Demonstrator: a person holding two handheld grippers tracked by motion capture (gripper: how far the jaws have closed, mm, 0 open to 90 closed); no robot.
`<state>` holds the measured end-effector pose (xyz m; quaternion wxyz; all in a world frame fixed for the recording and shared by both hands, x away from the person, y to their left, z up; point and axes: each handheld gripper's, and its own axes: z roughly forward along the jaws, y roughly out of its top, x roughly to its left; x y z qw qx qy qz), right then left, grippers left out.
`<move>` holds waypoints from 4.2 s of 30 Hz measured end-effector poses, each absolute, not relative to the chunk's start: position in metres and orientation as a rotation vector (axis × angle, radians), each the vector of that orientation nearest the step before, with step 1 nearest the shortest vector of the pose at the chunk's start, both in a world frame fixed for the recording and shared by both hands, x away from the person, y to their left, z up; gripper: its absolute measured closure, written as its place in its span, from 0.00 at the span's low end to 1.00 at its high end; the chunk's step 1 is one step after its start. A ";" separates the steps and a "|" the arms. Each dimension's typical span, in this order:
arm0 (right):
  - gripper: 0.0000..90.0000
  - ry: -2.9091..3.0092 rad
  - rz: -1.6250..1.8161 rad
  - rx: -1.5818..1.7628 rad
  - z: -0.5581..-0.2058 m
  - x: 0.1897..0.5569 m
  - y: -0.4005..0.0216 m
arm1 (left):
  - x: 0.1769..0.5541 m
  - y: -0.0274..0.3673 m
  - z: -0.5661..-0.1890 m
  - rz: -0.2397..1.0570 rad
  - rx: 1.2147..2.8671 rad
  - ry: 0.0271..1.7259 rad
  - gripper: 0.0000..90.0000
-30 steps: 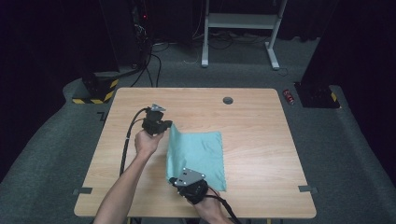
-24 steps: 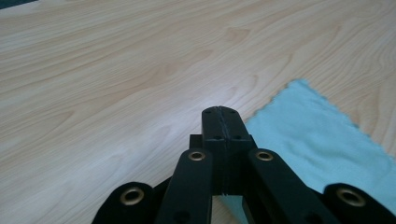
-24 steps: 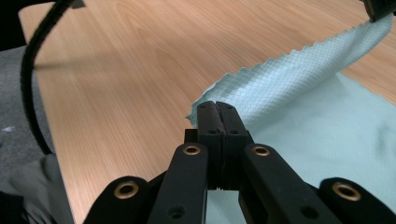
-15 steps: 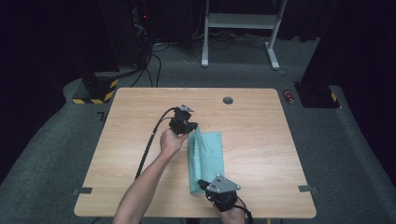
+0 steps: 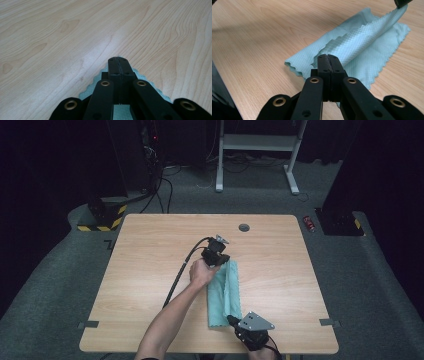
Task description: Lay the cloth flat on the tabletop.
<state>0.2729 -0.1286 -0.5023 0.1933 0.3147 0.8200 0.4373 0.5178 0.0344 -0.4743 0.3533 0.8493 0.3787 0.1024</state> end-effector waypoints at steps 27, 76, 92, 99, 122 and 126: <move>0.77 2.270 1.145 1.042 -0.515 0.285 -0.159 | 0.527 0.008 -0.488 0.350 2.217 0.991 0.79; 0.66 2.469 1.035 0.878 -0.512 0.328 -0.142 | 0.362 0.082 -0.498 0.313 2.184 1.036 0.49; 0.63 2.465 1.010 0.919 -0.519 0.322 -0.164 | 0.323 0.085 -0.512 0.368 2.239 1.018 0.50; 0.61 2.450 1.076 0.898 -0.512 0.314 -0.178 | 0.305 0.093 -0.507 0.336 2.199 0.950 0.48; 0.78 2.538 1.084 0.770 -0.522 0.300 -0.183 | 0.298 0.076 -0.514 0.322 2.227 0.903 0.78; 0.87 2.543 1.069 0.748 -0.521 0.300 -0.182 | 0.299 0.076 -0.513 0.289 2.228 0.908 0.94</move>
